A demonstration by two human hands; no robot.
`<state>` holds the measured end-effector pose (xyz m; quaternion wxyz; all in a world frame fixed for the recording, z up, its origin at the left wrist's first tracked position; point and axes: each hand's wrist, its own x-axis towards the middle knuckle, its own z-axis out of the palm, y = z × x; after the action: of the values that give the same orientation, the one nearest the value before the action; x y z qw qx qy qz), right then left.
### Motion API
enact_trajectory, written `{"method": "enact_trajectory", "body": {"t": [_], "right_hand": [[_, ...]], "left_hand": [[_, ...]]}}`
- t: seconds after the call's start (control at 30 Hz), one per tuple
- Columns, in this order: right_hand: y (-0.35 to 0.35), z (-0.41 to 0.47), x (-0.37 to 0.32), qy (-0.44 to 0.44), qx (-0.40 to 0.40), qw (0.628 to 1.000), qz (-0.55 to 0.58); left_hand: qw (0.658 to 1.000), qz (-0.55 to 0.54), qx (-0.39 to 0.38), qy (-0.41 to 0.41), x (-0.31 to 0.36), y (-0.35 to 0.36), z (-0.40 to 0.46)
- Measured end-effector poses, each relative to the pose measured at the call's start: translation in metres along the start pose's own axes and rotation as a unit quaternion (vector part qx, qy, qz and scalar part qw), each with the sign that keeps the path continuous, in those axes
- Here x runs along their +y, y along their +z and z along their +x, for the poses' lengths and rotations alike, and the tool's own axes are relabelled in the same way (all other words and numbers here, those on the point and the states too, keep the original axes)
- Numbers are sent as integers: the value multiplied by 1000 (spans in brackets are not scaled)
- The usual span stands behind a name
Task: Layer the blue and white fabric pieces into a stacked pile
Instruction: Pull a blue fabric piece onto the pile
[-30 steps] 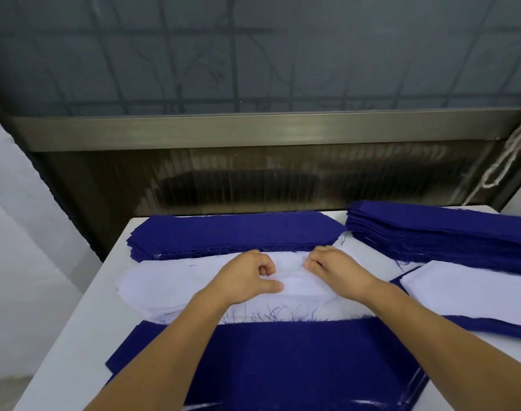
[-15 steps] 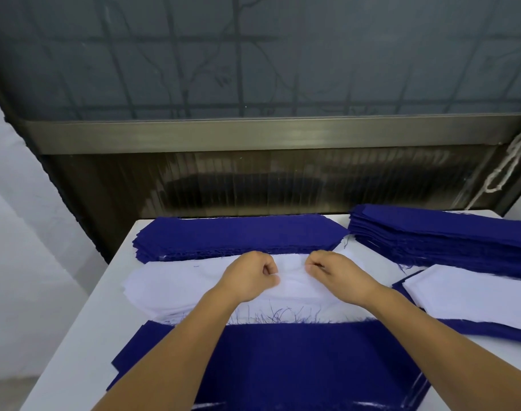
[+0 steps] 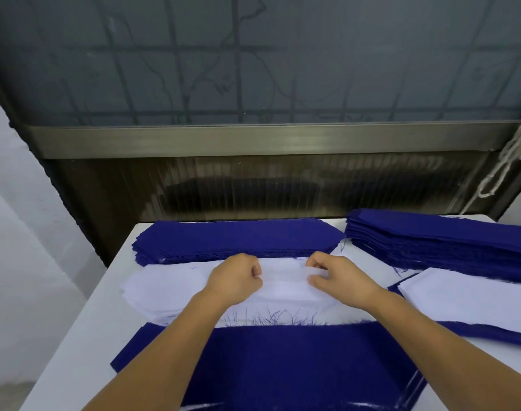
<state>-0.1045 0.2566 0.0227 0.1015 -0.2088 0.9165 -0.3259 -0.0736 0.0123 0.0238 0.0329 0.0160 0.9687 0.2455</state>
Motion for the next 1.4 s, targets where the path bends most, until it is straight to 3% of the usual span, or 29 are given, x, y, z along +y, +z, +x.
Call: {"method": "enact_trajectory", "body": {"t": [0.4,0.47,0.57,0.73,0.87,1.0,1.23,1.4], "right_hand": [[-10,3,1,34,5,999,30],[-11,3,-4,35,22,999,17],[-17,-8,-14,-4,120,992,-43],[-26,-70,-11,-155,242,951,-114],[-2,-131,18,-245,219,926,-183],[26,-160,41,-282,198,910,-229],[31,-165,36,-295,208,901,-243],[30,-160,33,-302,203,897,-250]], "left_hand": [[989,65,85,-105,-123,-61,-44],[990,71,83,-90,-116,-64,-47],[987,80,132,-51,-102,-70,-59],[959,114,244,91,-86,-71,-121],[946,124,224,200,-85,-45,-169],[948,136,155,242,-93,-14,-186],[957,132,155,208,-94,-12,-189],[946,143,209,200,-92,-14,-186]]}}
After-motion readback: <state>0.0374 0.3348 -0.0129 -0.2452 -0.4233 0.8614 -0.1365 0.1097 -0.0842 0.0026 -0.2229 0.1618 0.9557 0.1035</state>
